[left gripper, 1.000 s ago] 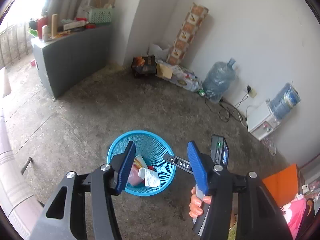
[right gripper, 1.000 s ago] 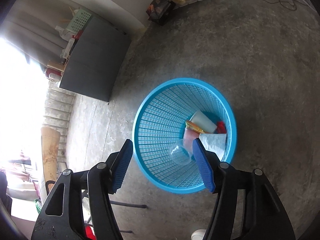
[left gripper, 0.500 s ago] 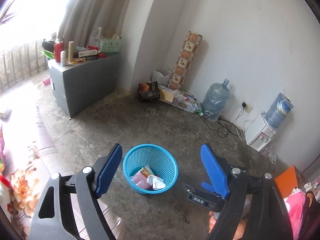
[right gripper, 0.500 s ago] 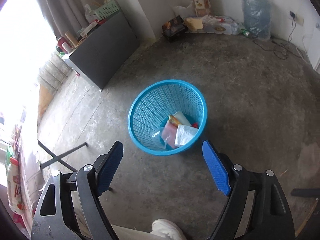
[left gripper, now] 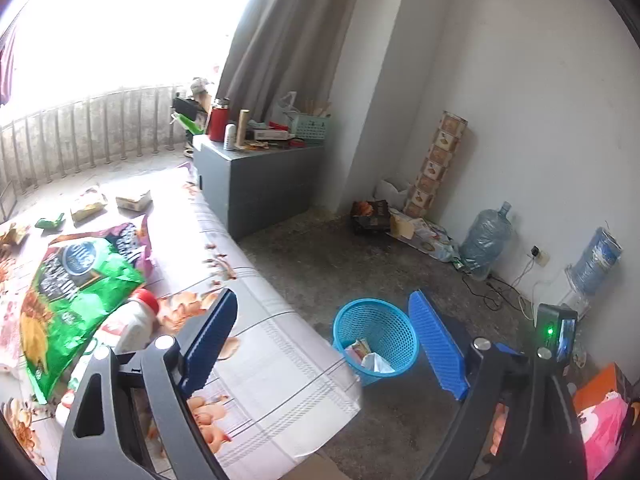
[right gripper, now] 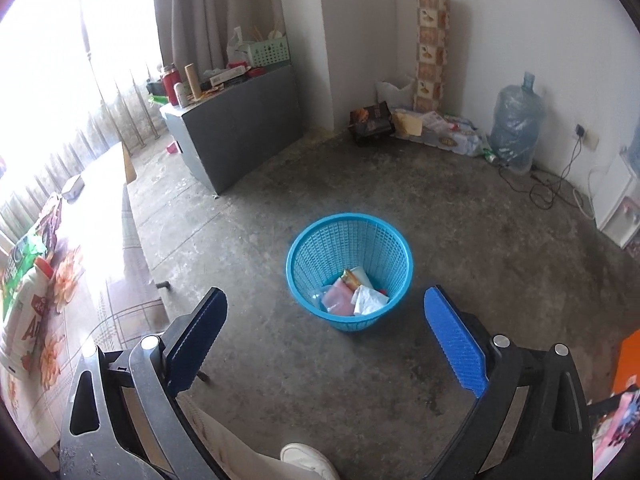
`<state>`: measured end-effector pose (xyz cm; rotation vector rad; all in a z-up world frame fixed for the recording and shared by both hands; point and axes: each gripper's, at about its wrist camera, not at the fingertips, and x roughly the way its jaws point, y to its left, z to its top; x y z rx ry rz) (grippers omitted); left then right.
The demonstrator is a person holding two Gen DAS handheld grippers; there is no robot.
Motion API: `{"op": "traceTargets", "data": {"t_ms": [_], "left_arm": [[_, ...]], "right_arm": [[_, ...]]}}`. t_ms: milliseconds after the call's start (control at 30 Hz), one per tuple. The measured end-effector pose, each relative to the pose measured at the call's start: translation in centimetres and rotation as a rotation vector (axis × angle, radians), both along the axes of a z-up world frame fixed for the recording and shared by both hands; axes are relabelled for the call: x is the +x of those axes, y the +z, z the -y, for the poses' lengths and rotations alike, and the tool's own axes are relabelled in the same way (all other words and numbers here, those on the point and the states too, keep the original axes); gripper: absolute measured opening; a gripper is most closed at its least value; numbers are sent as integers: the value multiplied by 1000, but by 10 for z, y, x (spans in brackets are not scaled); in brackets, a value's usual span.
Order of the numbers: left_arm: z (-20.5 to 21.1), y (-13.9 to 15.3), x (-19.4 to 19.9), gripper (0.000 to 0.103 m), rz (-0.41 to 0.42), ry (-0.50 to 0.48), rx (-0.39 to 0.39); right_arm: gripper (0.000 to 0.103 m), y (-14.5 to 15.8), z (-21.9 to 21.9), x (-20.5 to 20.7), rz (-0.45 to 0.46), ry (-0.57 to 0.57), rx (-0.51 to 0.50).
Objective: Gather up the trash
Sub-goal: 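Move both tools back over the table toward the clear plastic bag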
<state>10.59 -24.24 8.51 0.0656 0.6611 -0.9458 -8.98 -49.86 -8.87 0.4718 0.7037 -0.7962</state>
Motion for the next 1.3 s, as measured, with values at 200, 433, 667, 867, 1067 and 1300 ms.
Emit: {"op": "traceTargets", "data": {"t_ms": [200,433,667,867,1067,1300], "left_arm": [[-71,0,14,86,14,118,-23],[-155,-9,30,88,-15,291,-44],[-233,-31,34,88,-67,474,-36],[-284,-56,46,88,-113,596,0],[-305,-75,78,88,-160,649,4],[-317,-99,139,88,-341,695,-22]], "right_arm": [[95,27,-47,18,-15,111,-147],[95,42,-92,40,-6,298,-284],[95,43,-120,64,118,550,-139],[95,49,-164,99,130,694,-90],[95,50,-178,120,135,744,3],[93,44,-166,136,137,727,96]]}}
